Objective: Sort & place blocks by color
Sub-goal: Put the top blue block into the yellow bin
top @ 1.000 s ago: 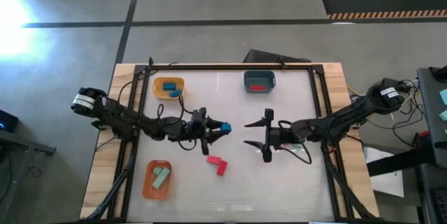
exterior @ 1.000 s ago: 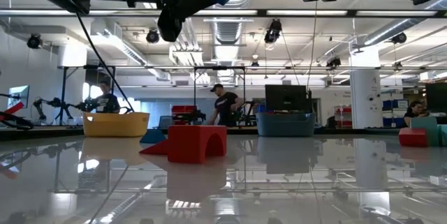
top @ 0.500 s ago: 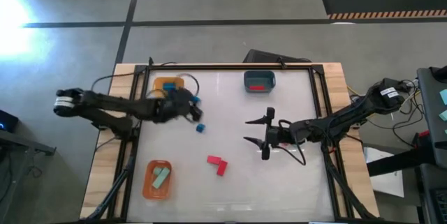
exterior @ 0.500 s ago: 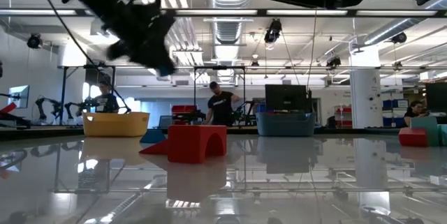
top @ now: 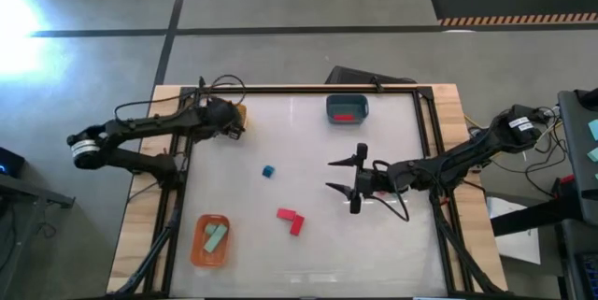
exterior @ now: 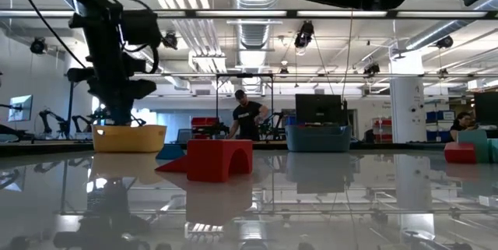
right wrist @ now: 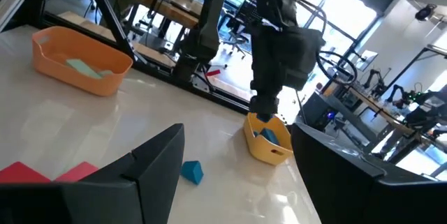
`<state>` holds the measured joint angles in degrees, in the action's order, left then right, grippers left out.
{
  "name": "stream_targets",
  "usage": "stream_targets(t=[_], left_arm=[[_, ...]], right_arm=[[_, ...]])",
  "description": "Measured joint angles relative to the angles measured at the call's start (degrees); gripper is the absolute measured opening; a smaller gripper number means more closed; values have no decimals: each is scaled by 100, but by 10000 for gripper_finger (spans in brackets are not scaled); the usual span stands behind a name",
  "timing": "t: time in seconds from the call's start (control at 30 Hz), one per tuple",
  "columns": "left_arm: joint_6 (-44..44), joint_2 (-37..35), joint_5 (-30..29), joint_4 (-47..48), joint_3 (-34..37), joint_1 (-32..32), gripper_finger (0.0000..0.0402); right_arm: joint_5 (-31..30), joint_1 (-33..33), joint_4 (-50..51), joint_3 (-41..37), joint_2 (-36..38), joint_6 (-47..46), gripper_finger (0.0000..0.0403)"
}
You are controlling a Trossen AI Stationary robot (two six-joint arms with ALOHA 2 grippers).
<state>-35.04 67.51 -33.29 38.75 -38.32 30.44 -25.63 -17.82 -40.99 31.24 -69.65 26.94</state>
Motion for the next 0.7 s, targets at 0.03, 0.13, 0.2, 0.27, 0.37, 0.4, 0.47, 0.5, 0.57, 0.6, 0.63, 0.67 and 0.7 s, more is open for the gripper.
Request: stream_targets(t=[0.03,0.13,0.2,0.27,0.37,0.4,0.47,0.5,0.57,0.6,0.63,0.67,0.7], left_arm=[[107,44,2,-23,4,146,132],[267,194,0,-104,4,470,132],[269,316,2,-93,4,605,132],[292,417,0,-110,6,662,132],[300,549,0,-121,6,673,132],[300,567,-7,-127,4,675,132],[300,598,-15,-185,3,673,132],[300,599,-18,-223,19,675,132],[300,588,-25,-223,28,673,132],[300,579,-26,-225,28,673,133],[300,569,-27,-226,28,673,134],[301,564,-27,-224,26,673,137],[316,561,-27,-224,23,673,141]], right_arm=[[0,2,0,0,0,12,254],[1,2,0,13,0,55,254],[2,6,-1,13,0,62,254],[2,9,4,13,0,68,254],[0,11,4,13,0,104,254],[0,11,4,13,0,114,254],[0,11,4,13,0,118,254],[0,11,2,13,0,118,254],[0,11,4,13,0,118,254],[0,11,4,13,0,118,254],[0,11,5,13,0,118,254],[0,11,7,13,0,120,254],[1,11,7,13,0,120,254]])
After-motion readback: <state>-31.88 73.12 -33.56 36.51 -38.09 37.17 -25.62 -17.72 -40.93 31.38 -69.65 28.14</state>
